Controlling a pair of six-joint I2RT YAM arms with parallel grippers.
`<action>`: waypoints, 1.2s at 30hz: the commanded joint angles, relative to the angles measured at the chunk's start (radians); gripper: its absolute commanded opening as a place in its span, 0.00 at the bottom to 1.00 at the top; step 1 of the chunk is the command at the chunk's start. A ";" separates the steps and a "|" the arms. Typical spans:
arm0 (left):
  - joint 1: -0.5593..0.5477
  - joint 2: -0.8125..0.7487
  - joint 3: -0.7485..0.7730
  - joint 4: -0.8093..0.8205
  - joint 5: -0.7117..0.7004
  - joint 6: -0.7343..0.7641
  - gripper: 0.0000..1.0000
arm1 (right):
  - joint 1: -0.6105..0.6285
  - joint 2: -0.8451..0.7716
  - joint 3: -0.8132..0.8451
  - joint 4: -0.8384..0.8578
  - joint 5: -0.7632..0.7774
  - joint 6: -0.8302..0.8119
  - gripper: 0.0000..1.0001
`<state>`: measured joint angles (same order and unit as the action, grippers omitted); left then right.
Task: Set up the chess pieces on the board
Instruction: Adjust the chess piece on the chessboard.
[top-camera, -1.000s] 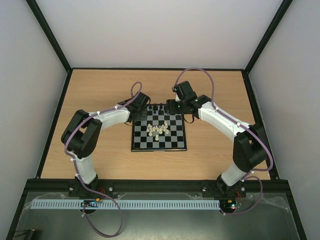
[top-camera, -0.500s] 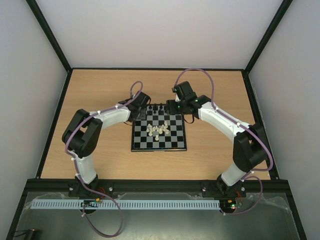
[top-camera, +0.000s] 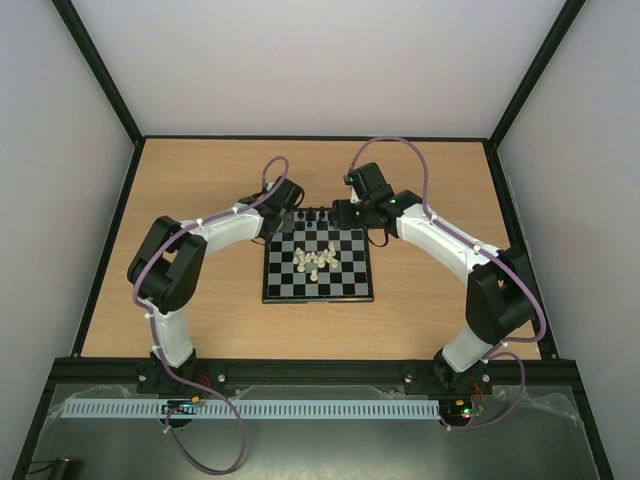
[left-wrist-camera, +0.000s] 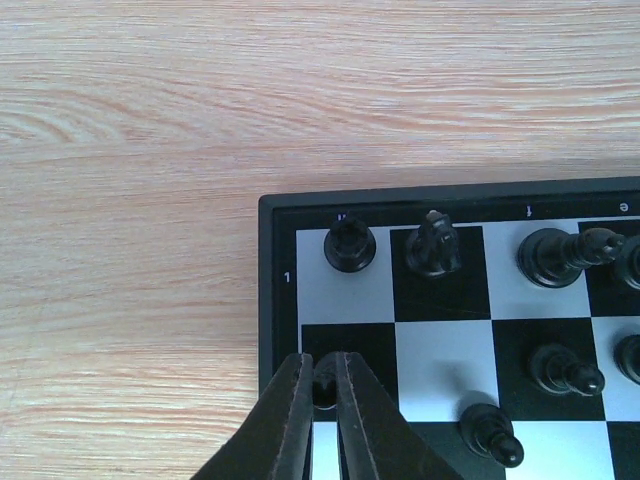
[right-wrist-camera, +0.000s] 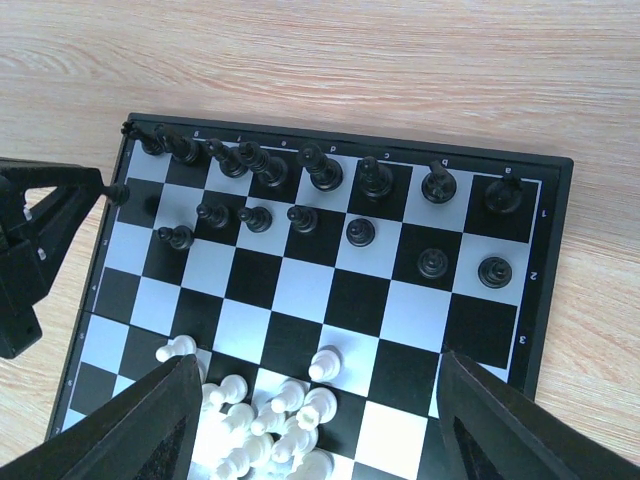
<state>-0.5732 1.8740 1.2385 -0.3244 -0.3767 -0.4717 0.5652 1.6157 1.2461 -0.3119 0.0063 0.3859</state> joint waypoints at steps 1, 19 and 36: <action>-0.004 0.029 0.025 -0.021 -0.019 0.013 0.07 | 0.007 0.007 -0.017 -0.007 -0.014 -0.002 0.66; -0.007 0.031 0.016 -0.026 -0.012 0.012 0.22 | 0.007 0.013 -0.017 -0.007 -0.019 -0.002 0.65; -0.086 -0.170 0.032 -0.083 0.033 0.011 0.66 | 0.009 -0.024 -0.011 -0.026 0.020 0.005 0.99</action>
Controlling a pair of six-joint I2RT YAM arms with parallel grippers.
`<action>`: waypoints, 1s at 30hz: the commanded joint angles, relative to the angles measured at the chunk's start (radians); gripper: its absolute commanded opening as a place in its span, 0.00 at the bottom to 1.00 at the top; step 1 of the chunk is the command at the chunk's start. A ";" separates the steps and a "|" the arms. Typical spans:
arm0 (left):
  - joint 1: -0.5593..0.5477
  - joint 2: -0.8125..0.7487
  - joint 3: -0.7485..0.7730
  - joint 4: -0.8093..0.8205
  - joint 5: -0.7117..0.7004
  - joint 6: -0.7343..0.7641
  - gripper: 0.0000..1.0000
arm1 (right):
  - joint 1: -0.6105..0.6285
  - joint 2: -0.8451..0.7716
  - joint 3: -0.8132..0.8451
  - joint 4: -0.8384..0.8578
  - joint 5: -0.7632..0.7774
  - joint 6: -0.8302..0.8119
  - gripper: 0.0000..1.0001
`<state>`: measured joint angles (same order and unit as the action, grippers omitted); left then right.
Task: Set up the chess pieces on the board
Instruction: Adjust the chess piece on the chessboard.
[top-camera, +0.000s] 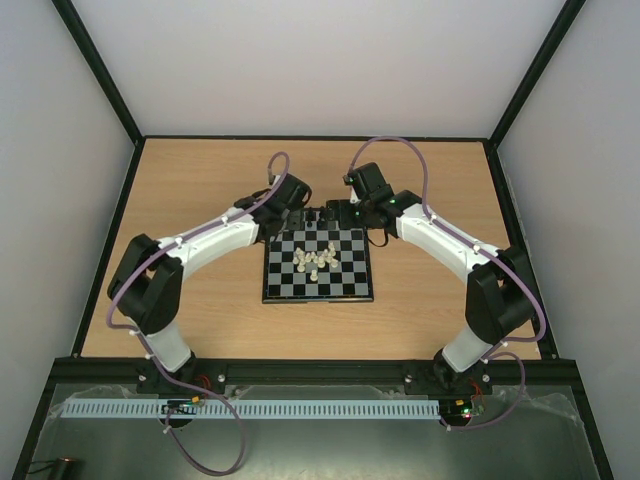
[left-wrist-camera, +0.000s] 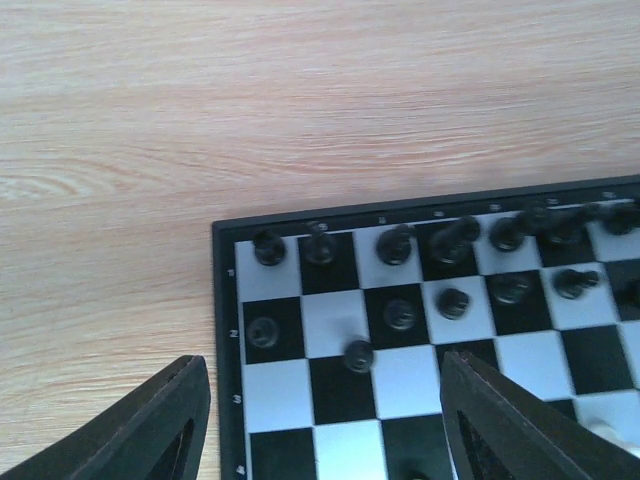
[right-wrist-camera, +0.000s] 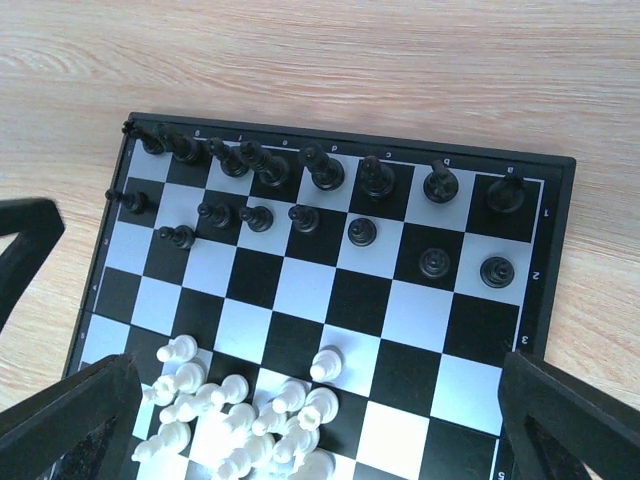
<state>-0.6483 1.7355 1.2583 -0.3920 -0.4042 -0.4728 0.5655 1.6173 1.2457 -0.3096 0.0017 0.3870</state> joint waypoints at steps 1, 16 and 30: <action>-0.013 -0.029 0.005 0.003 0.087 0.018 0.65 | 0.008 -0.034 -0.013 -0.029 0.039 0.005 0.99; -0.013 0.092 -0.002 0.046 0.125 0.022 0.33 | 0.007 -0.104 -0.026 -0.026 0.118 0.013 0.99; 0.003 0.169 -0.004 0.075 0.125 0.017 0.20 | 0.007 -0.086 -0.026 -0.023 0.098 0.010 0.99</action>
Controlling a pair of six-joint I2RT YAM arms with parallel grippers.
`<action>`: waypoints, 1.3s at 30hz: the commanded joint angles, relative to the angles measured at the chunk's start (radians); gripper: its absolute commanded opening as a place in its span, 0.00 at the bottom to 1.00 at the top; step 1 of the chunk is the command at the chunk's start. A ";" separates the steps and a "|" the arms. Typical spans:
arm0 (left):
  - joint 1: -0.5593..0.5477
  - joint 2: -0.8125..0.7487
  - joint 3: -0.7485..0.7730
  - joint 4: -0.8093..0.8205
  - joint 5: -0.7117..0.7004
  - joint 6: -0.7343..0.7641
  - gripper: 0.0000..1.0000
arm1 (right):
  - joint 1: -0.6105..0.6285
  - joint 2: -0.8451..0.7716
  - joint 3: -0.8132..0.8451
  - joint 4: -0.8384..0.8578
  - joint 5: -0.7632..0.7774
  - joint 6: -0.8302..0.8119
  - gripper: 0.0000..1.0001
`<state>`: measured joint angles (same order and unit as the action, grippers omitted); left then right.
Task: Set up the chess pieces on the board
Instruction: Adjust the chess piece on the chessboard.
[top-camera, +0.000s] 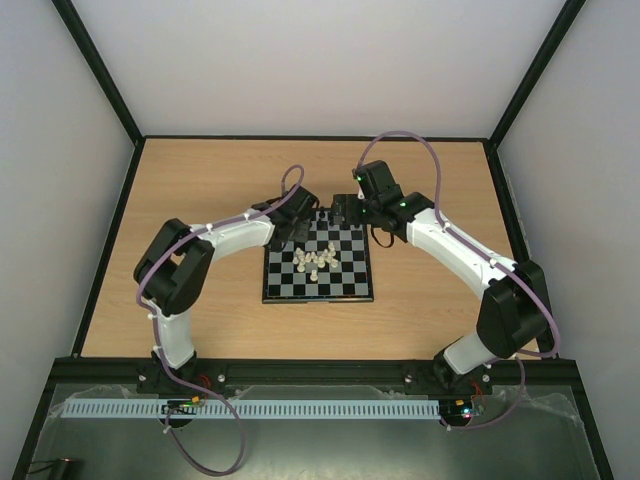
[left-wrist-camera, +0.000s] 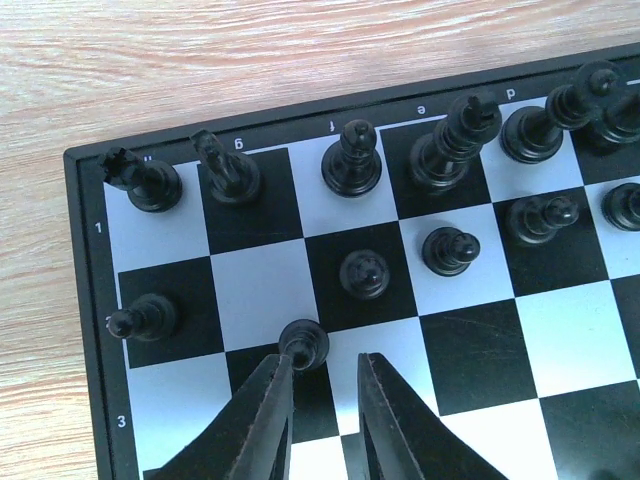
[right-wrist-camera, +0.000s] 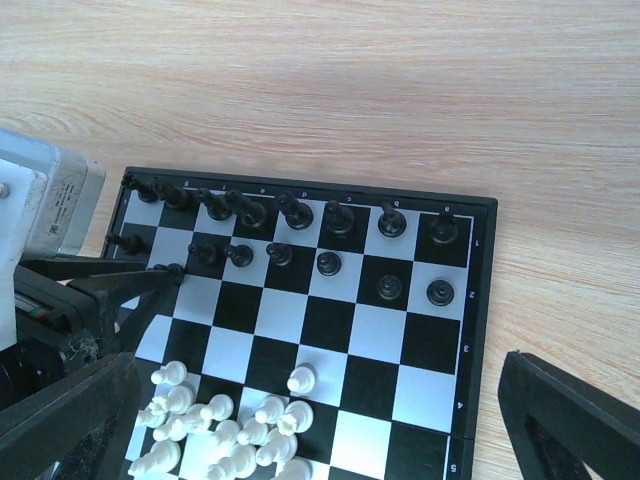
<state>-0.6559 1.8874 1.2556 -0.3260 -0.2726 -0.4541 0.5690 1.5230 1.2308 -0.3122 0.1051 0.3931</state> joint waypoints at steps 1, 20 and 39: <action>0.013 0.020 -0.001 0.010 -0.008 0.000 0.21 | 0.003 0.009 -0.012 -0.019 -0.008 0.004 0.99; 0.032 0.062 0.009 0.021 -0.021 0.012 0.17 | 0.003 0.022 -0.016 -0.011 -0.022 0.002 0.99; 0.051 0.073 0.043 0.013 -0.047 0.022 0.09 | 0.003 0.025 -0.020 -0.004 -0.035 0.002 1.00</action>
<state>-0.6136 1.9347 1.2633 -0.3054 -0.2924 -0.4442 0.5690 1.5337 1.2263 -0.3099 0.0776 0.3927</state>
